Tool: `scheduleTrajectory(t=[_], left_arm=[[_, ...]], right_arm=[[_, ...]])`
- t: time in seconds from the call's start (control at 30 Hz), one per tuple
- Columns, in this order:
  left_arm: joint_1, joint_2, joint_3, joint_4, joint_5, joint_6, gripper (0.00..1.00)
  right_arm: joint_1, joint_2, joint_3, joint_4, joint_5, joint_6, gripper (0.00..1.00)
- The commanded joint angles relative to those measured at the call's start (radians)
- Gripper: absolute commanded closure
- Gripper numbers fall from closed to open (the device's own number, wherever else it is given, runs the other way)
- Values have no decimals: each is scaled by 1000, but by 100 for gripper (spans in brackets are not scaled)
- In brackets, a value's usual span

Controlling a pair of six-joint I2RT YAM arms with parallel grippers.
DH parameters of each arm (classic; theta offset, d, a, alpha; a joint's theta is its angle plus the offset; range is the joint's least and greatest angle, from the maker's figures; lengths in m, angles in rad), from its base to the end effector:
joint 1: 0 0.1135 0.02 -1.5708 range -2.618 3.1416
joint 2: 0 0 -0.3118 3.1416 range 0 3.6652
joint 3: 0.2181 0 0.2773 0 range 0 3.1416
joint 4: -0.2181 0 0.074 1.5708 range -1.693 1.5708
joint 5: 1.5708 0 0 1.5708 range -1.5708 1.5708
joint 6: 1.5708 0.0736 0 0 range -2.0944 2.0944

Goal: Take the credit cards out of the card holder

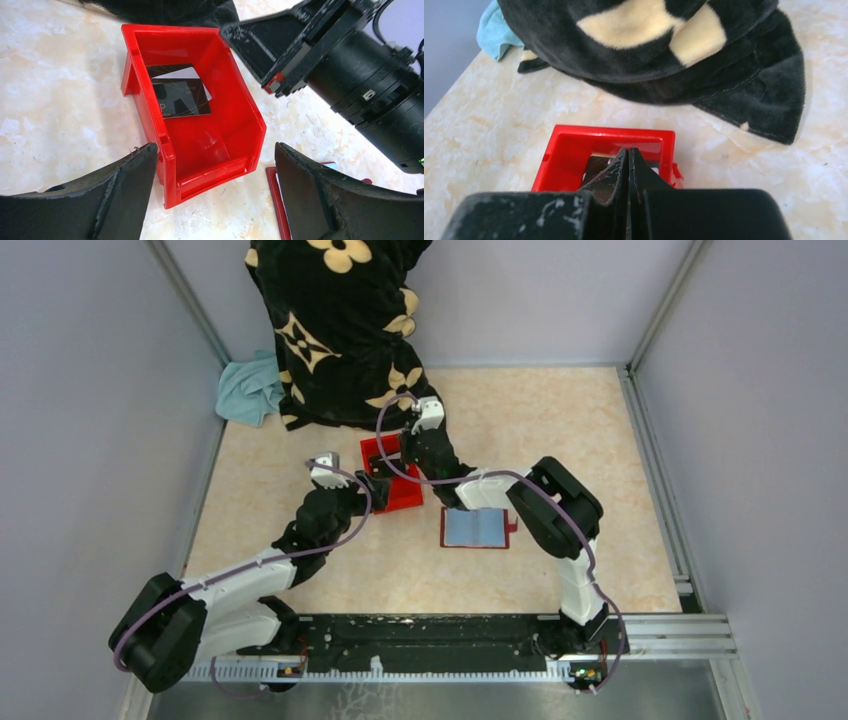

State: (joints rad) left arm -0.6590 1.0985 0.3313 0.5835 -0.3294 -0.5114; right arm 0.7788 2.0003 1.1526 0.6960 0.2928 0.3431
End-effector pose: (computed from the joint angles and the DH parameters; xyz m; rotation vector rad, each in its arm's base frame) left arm 0.2169 -0.1379 0.2202 -0.1129 1.7751 -0.5650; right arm 0.3827 0.3479 0.2119 -0.1606 1.7431 0.5765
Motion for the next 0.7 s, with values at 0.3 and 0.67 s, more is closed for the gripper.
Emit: scheduleTrajectory(t=[0.3, 0.67], left_arm=[[2, -123, -16, 7, -85, 7, 9], [2, -116, -14, 1, -91, 11, 8]], right_arm=[[115, -70, 32, -291, -63, -55, 100], [116, -5, 84, -419, -92, -52, 100]])
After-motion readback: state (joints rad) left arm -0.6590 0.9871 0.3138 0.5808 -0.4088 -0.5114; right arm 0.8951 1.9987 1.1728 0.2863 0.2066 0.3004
